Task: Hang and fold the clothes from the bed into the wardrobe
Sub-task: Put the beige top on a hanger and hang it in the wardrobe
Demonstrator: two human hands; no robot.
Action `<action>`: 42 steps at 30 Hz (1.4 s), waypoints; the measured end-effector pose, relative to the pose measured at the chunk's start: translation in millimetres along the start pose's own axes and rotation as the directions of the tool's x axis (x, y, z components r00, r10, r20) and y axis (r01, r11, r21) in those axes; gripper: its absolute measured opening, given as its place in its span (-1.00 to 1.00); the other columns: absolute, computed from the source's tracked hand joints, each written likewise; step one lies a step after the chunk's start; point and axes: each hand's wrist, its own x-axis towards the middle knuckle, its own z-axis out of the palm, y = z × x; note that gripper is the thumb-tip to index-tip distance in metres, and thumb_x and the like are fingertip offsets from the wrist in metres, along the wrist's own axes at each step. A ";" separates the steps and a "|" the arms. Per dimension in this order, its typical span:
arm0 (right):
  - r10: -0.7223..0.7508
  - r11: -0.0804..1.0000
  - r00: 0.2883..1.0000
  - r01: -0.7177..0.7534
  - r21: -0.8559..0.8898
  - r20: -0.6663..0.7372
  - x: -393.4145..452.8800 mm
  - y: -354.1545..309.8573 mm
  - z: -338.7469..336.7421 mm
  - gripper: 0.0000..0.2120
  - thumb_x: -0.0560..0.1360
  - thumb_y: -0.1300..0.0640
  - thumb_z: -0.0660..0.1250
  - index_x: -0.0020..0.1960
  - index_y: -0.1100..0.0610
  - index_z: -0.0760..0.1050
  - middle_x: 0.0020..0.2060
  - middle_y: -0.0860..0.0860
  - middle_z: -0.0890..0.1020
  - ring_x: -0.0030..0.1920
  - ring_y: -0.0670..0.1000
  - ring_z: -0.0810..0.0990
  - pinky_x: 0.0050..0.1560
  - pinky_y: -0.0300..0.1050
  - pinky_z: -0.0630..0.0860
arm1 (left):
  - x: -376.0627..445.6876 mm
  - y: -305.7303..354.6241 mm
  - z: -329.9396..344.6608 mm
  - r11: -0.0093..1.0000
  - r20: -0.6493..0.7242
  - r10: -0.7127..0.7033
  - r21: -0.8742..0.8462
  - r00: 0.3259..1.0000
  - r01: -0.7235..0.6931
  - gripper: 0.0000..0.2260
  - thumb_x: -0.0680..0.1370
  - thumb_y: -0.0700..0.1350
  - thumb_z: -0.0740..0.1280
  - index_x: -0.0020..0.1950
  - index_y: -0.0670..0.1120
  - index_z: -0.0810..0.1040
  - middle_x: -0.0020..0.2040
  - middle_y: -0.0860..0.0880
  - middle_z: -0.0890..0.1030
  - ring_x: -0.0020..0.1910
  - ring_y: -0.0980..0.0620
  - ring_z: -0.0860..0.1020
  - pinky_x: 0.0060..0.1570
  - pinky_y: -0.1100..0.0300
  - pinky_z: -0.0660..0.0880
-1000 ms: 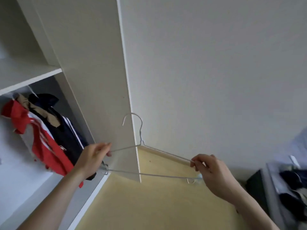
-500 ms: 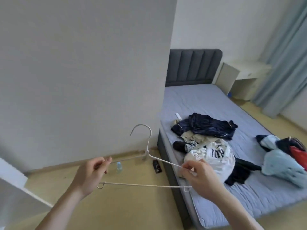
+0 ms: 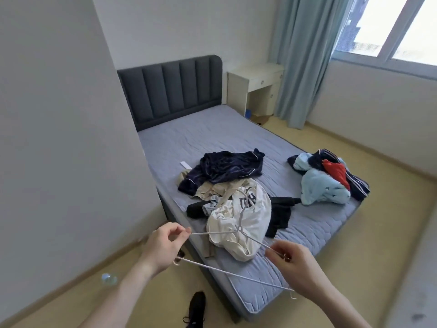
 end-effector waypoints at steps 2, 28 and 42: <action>0.040 0.999 0.999 -0.040 0.000 -0.036 11.4 13.1 -9.2 -0.77 0.55 -0.04 0.41 -0.24 0.00 0.55 -0.45 -0.09 0.48 -0.43 -0.15 0.37 -0.36 -0.25 0.28 | 31.5 7.6 19.8 0.999 0.007 0.040 0.008 0.999 -0.040 -0.89 0.57 0.15 0.41 -0.03 0.15 0.65 -0.06 0.21 0.66 -0.08 0.28 0.58 -0.09 0.29 0.47; 0.617 0.785 0.769 -0.587 0.200 -0.165 356.0 189.9 78.5 -0.63 0.59 0.06 0.34 -0.29 0.23 0.36 -0.49 -0.11 0.34 -0.43 -0.13 0.27 -0.30 -0.07 0.27 | 455.8 -172.1 253.5 0.793 0.505 -0.470 0.601 0.724 0.095 -0.73 0.51 0.06 0.31 0.19 0.07 0.59 0.31 -0.04 0.47 0.23 -0.07 0.57 0.20 0.15 0.49; 0.734 0.676 0.662 -0.687 0.268 -0.155 386.8 260.3 145.1 -0.59 0.57 0.12 0.38 -0.36 0.12 0.25 -0.49 -0.11 0.27 -0.43 -0.13 0.22 -0.38 -0.22 0.24 | 487.7 -264.4 356.6 0.728 0.493 -0.680 0.540 0.543 0.423 -0.61 0.46 -0.01 0.46 0.30 0.16 0.62 0.66 -0.11 -0.01 0.60 -0.25 0.08 0.57 0.00 0.04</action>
